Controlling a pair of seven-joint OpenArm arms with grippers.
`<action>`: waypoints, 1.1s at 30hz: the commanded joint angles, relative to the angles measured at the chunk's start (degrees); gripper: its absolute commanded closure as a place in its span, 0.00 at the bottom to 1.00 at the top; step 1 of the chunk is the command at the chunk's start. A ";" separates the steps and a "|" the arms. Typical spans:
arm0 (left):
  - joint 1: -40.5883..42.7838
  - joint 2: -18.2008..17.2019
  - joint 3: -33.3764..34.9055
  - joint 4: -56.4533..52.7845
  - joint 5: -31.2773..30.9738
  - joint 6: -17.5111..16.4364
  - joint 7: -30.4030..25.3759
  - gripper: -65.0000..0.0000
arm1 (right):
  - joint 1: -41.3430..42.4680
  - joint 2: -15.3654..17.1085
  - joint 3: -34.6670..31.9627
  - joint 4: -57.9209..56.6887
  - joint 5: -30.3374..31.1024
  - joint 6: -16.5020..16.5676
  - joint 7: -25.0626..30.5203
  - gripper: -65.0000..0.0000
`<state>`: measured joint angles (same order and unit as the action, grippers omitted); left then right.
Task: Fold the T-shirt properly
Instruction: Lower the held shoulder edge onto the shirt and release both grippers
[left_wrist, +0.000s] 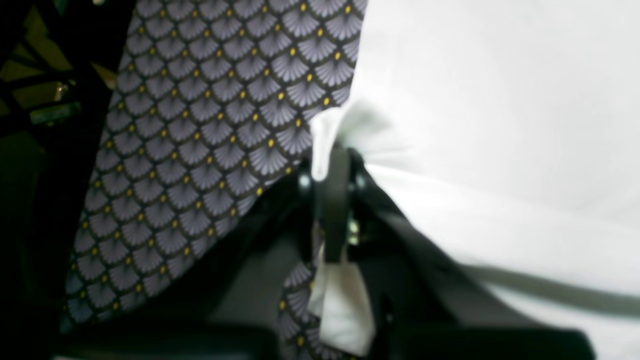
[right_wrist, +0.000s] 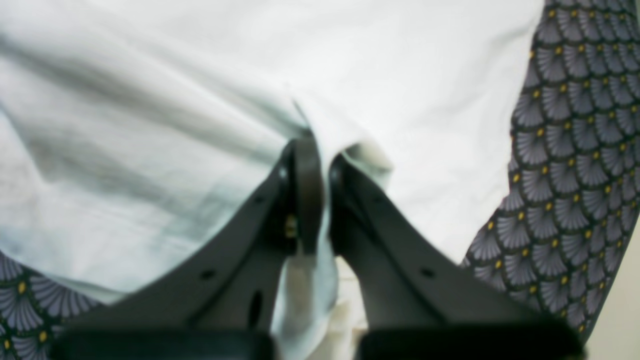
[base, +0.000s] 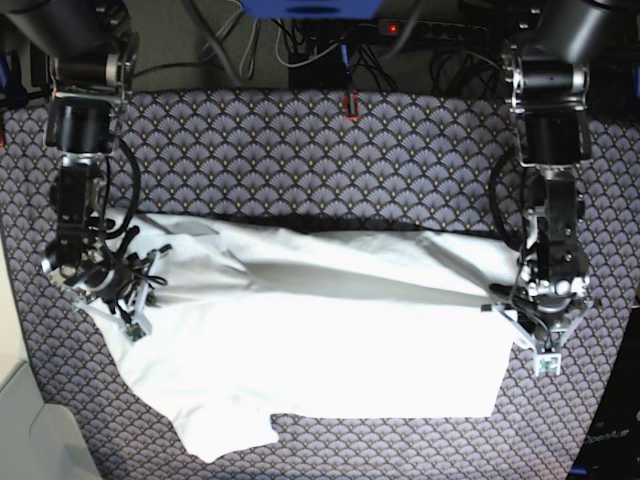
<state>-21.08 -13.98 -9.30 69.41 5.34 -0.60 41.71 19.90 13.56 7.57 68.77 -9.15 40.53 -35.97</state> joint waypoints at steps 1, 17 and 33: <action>-1.82 -0.66 -0.33 0.79 0.77 0.82 -1.32 0.99 | 2.12 0.99 0.21 0.19 0.14 -0.53 1.20 1.00; -1.47 -0.84 5.83 0.79 0.94 0.82 -1.41 0.99 | 7.31 2.13 0.12 -0.86 -0.30 -0.53 1.46 1.00; -1.47 -0.84 5.74 0.79 0.68 0.82 -1.23 0.69 | 8.89 1.78 0.21 -3.23 -4.87 -0.53 1.46 0.92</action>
<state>-20.82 -14.28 -3.27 69.30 5.76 -0.19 41.65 27.07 14.61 7.49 64.62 -14.04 40.51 -35.33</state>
